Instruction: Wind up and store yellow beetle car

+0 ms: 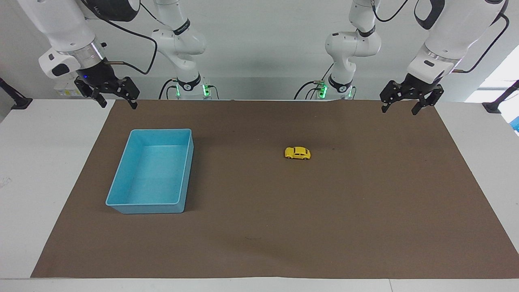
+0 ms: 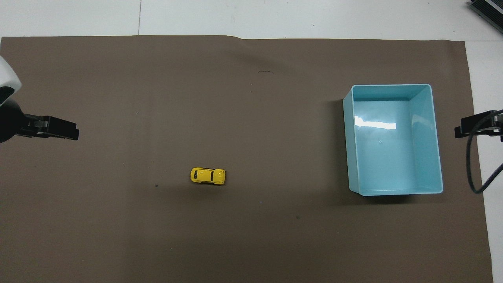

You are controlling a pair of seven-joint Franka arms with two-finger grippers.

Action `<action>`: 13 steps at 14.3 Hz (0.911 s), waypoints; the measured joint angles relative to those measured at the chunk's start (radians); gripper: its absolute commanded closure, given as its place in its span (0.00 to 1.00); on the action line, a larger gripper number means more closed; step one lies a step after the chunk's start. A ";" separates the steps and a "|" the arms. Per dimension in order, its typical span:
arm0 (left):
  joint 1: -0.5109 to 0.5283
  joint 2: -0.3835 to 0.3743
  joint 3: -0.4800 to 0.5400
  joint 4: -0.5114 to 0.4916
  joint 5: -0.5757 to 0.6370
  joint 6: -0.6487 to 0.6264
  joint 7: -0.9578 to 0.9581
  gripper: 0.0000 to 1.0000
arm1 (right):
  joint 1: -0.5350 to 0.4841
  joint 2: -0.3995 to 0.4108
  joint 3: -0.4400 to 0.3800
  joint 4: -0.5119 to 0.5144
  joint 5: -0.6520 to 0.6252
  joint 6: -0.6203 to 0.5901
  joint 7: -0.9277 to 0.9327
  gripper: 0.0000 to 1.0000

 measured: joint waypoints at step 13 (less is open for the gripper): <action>0.000 0.000 0.000 -0.001 0.000 0.000 0.000 0.00 | 0.005 -0.004 0.000 -0.019 0.000 0.000 -0.001 0.00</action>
